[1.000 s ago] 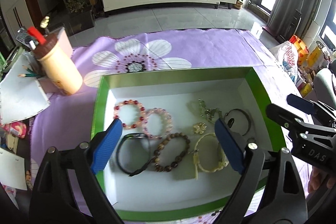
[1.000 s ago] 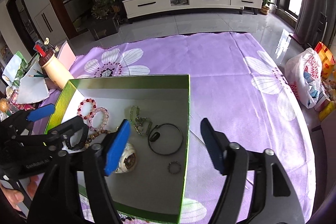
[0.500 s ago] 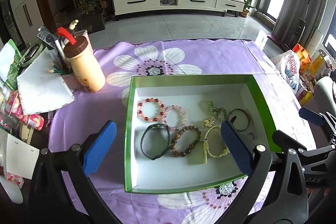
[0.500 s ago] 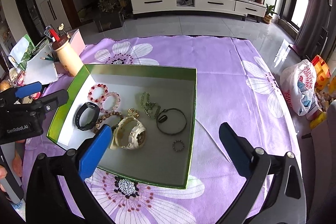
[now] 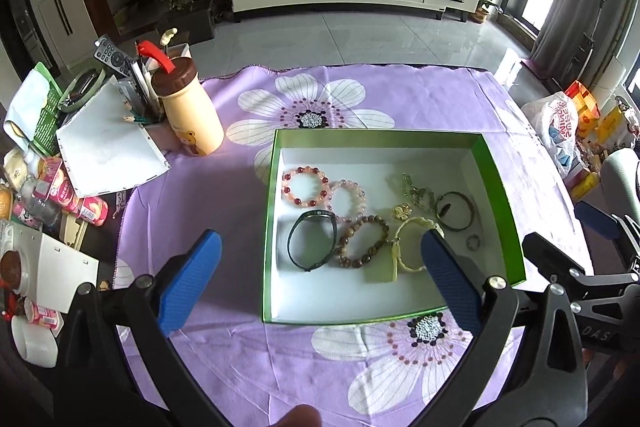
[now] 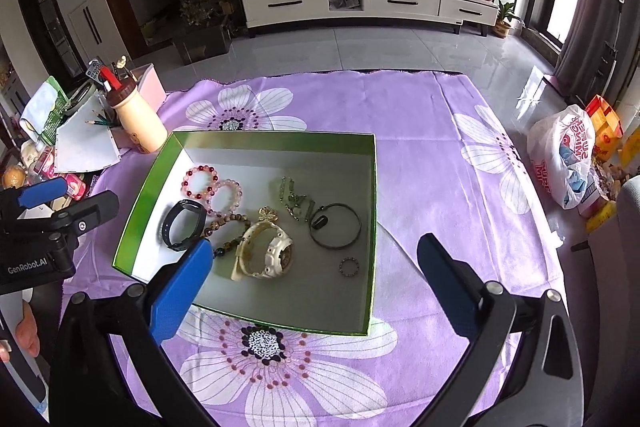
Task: Organize jewelry
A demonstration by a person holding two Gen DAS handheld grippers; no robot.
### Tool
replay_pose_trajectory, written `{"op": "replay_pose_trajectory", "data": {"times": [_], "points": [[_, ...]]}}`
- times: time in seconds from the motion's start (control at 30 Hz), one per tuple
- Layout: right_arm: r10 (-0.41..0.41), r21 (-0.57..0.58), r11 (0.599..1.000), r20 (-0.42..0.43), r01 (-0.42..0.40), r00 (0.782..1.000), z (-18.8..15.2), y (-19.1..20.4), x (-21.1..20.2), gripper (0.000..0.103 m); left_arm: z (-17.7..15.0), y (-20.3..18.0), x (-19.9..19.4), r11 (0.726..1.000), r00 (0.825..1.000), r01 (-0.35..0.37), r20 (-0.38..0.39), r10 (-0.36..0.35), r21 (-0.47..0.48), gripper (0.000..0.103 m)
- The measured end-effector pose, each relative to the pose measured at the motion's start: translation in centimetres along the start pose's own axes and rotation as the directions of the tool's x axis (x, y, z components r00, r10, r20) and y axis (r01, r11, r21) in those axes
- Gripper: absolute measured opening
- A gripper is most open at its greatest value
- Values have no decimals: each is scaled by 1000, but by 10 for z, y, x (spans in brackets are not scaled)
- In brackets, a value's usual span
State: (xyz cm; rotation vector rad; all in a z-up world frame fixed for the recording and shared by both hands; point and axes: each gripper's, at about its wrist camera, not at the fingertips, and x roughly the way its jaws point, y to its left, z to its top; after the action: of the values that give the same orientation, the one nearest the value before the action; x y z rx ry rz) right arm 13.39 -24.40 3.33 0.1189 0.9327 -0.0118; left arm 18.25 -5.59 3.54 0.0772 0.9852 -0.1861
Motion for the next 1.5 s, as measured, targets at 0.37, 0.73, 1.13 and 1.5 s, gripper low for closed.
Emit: {"op": "replay_pose_trajectory", "data": {"times": [0.37,0.73,1.13,1.5], "points": [[-1,-15,1000,13,1,1000,4,5,-12,102,2,-3,-12,999,999,-36,-15,36,-3,101],[-2,-10,1000,12,2,1000,4,4,-12,102,2,-1,-8,999,998,-52,-29,51,-11,101],[-10,-9,1000,13,10,1000,5,3,-10,102,1,-1,-1,998,997,-65,-41,64,-4,101],[-12,-4,1000,7,12,1000,4,0,-2,102,0,-3,5,997,996,-71,-48,71,3,101]]}}
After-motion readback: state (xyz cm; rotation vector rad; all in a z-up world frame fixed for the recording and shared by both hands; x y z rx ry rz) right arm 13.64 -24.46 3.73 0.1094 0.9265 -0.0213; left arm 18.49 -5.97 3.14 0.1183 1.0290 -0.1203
